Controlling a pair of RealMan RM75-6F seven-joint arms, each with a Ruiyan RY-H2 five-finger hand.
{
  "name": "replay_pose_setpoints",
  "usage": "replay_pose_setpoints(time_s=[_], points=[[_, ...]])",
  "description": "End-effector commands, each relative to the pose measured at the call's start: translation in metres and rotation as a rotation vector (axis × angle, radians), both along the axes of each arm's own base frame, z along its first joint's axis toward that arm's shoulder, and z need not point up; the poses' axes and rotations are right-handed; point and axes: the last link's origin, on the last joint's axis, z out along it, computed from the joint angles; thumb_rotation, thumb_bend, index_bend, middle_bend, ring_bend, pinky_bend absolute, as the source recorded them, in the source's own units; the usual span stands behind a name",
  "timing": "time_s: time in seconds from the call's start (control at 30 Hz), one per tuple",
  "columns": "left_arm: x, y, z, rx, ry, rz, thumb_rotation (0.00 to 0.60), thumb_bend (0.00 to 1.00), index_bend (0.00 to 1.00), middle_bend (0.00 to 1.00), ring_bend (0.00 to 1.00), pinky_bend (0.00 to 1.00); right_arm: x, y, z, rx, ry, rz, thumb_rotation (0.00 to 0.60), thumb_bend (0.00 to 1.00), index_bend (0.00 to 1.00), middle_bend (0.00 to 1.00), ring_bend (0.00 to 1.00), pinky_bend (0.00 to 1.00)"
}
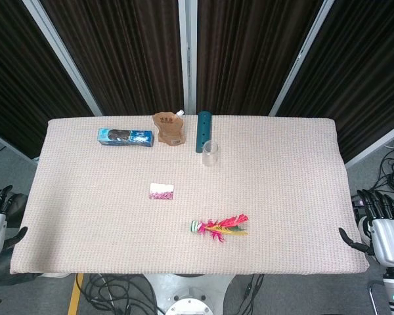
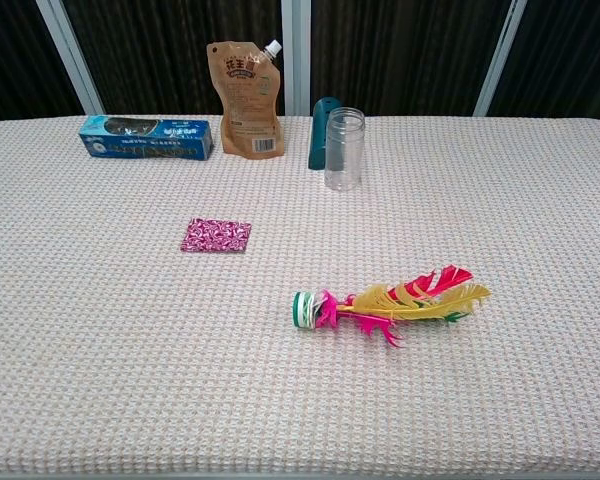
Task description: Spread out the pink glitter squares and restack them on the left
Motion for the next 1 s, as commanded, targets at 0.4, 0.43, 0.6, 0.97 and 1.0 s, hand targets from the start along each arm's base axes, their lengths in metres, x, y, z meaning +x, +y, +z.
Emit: replay_pose_setpoints(time_s=[0.4,0.43,0.6,0.97,1.0], points=[[0.002,-0.003,0.000,-0.010,-0.008,-0.020,0.600,0.26,0.25,0.19,0.15,0.18,-0.003,0.005,0.004,-0.014,-0.007,0.002,0.353,0.19,0.07,0.08,0.00,0.00],[0.003,-0.002,-0.001,-0.017,-0.003,-0.027,0.600,0.26,0.25,0.19,0.15,0.18,-0.003,0.005,0.004,-0.015,-0.006,0.001,0.355,0.19,0.07,0.08,0.00,0.00],[0.006,0.018,-0.001,-0.083,0.048,-0.107,0.600,0.26,0.25,0.19,0.15,0.18,0.000,0.002,0.007,-0.017,0.003,0.019,0.349,0.19,0.08,0.07,0.00,0.00],[0.040,0.095,-0.022,-0.283,0.035,-0.401,0.600,0.26,0.25,0.30,0.30,0.20,0.009,-0.003,0.012,-0.026,0.016,0.048,0.353,0.19,0.08,0.07,0.00,0.00],[0.044,0.103,-0.026,-0.301,0.042,-0.421,0.600,0.27,0.25,0.32,0.34,0.23,0.010,-0.004,0.012,-0.024,0.016,0.050,0.353,0.19,0.08,0.07,0.00,0.00]])
